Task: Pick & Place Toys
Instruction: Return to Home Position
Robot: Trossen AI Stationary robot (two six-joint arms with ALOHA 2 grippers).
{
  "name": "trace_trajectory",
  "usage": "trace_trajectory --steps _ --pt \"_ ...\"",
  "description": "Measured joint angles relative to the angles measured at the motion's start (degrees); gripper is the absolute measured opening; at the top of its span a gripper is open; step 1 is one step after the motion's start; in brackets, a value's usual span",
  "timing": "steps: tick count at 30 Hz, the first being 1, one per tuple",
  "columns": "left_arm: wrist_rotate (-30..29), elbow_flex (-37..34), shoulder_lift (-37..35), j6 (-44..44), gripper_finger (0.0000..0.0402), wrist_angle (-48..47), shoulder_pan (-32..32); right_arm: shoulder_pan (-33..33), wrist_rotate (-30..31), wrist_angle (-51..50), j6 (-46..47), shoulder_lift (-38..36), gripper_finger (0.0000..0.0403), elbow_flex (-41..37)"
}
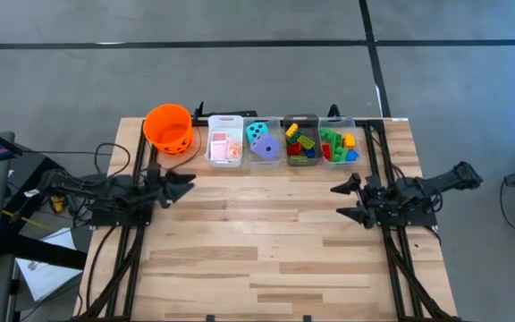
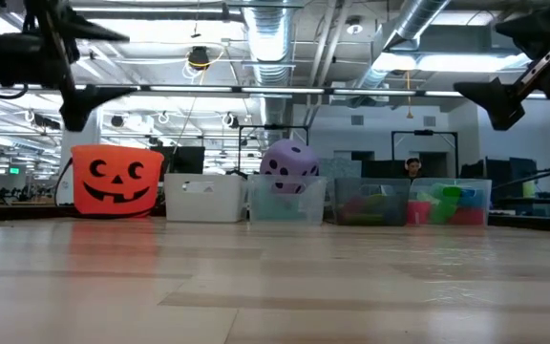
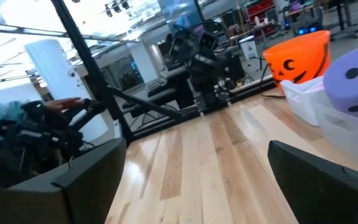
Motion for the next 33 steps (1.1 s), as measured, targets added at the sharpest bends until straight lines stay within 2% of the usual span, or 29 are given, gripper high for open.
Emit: trace_trajectory --steps 5,14,33 --pt "0.14 0.00 -2.56 0.16 0.0319 -8.62 0.03 -2.82 -0.01 0.00 0.01 0.00 0.0383 0.00" --pt "0.16 0.02 -5.67 0.39 0.0319 -8.79 0.04 -7.36 0.00 0.00 0.01 0.00 0.0383 0.00" --pt "-0.07 0.00 -4.82 0.41 0.0319 -7.14 0.04 -7.47 0.00 -0.02 0.00 0.00 0.0383 -0.01"
